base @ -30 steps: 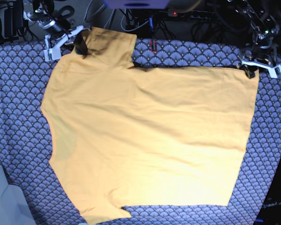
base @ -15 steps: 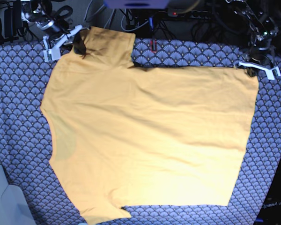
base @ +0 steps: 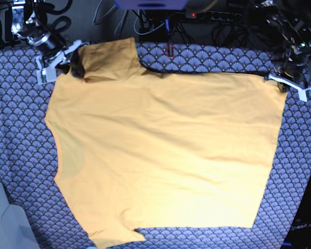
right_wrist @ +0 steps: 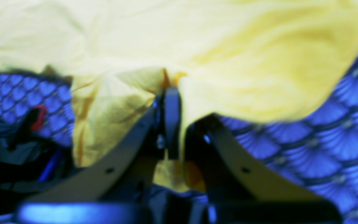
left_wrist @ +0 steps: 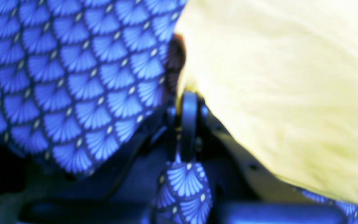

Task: Fold the T-shirt properly
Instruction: 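Lift the shoulder edge and pull it across the shirt toward the hem, then lower the folded shoulder edge onto the shirt and open both grippers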

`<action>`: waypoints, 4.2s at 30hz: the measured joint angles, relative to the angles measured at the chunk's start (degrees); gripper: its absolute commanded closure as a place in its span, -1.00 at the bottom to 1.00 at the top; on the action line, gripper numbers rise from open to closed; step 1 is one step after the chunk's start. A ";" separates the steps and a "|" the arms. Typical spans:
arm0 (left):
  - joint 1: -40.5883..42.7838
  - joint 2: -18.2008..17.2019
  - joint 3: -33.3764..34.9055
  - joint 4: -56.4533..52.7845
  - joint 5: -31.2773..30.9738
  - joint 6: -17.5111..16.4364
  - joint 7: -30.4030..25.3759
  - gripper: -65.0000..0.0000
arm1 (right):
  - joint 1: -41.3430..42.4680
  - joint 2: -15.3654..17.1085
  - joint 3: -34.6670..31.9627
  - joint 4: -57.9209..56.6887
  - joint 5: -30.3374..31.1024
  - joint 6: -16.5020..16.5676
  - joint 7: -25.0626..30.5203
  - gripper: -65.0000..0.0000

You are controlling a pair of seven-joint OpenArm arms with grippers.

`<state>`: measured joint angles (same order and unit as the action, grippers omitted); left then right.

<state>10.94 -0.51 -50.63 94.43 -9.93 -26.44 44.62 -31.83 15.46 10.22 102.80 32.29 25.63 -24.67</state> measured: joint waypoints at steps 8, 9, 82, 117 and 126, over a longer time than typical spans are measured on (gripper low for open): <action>-4.04 -2.05 -0.11 -0.13 -0.20 0.48 1.62 1.00 | 6.27 0.24 4.63 0.07 0.55 0.07 -5.11 1.00; -4.44 -2.05 -0.13 -0.28 -0.24 0.66 1.88 1.00 | 7.15 0.26 4.79 0.07 0.52 0.09 -6.08 1.00; -30.12 -10.34 23.12 -27.23 23.74 0.48 -10.93 1.00 | 44.98 3.76 -7.67 -25.20 -7.02 0.07 -17.27 1.00; -34.01 -11.47 22.14 -36.06 23.82 0.81 -20.72 1.00 | 53.22 3.74 -12.66 -34.95 -7.45 0.09 -16.72 1.00; -34.18 -12.11 19.12 -36.06 23.87 0.90 -20.92 1.00 | 53.05 3.74 -12.68 -34.95 -7.43 0.09 -16.72 1.00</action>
<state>-23.24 -12.62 -31.51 58.37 13.93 -25.54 23.70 21.21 19.20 -2.46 67.85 24.86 25.71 -41.39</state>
